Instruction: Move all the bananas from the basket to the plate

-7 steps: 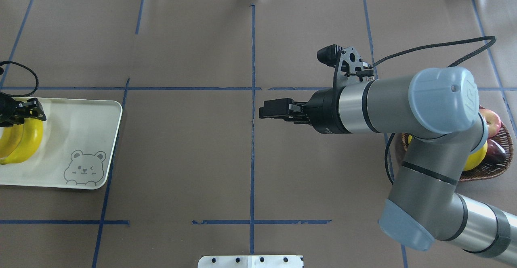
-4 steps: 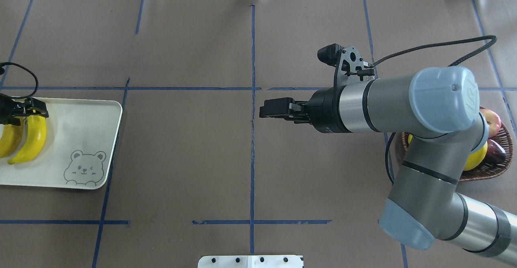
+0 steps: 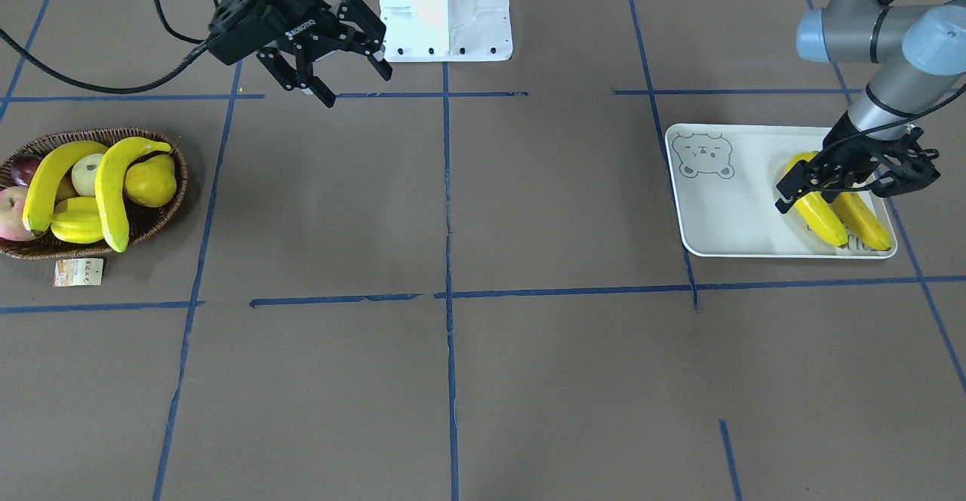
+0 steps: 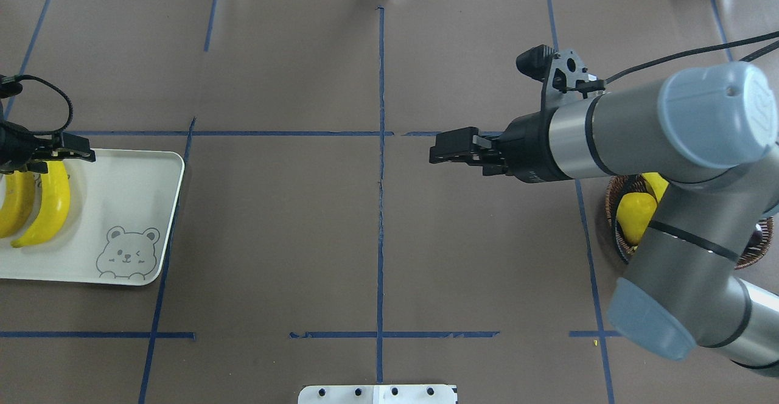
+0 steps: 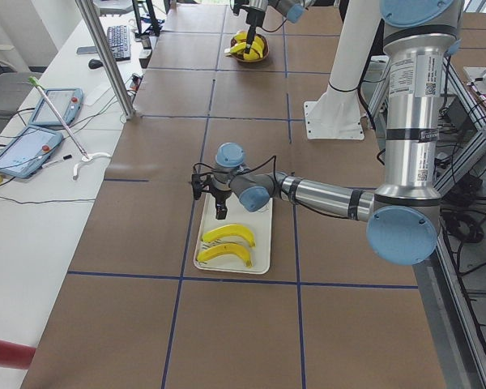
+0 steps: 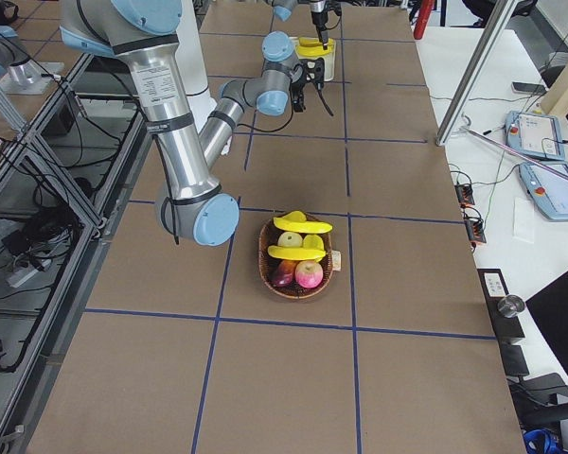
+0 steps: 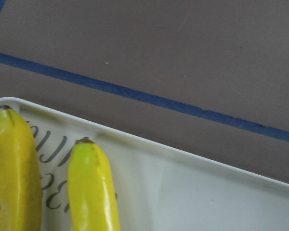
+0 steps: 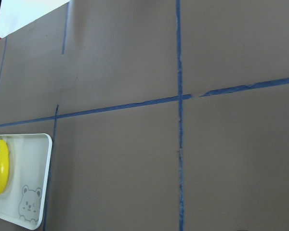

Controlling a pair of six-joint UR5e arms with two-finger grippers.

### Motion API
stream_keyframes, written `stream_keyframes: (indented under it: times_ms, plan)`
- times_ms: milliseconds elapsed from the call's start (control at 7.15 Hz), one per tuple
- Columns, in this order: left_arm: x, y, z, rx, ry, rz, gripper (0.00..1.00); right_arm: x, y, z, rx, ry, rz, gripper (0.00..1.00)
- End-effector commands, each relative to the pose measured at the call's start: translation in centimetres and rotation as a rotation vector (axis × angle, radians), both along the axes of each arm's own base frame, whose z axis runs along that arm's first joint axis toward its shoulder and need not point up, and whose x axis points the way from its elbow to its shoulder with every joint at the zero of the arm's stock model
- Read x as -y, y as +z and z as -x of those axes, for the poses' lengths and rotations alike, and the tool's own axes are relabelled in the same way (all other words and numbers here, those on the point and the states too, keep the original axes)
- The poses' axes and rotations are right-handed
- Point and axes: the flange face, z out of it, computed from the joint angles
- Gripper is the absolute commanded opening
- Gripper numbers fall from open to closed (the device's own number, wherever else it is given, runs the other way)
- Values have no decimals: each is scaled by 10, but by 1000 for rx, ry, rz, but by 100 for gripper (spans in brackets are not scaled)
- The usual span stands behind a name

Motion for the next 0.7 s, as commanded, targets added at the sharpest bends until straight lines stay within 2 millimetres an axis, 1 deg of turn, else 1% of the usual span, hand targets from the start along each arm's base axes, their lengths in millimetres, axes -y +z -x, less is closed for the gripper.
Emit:
stream_keyframes:
  times_ms: [0, 140, 280, 420, 560]
  plan:
    - [6, -34, -7, -42, -1, -42, 100, -26, 66, -61, -85, 10, 76, 100]
    - [7, -35, -7, -43, -1, -43, 100, -32, 102, -82, -136, 34, 120, 100]
    - [12, -45, -10, -53, -3, -54, 100, -41, 142, -98, -151, 42, 133, 100]
    - [15, -55, -18, -78, -28, -28, 100, -49, 180, -120, -152, 53, 150, 100]
    - [15, -58, -22, -84, -27, -24, 100, -41, 216, -137, -155, 63, 194, 100]
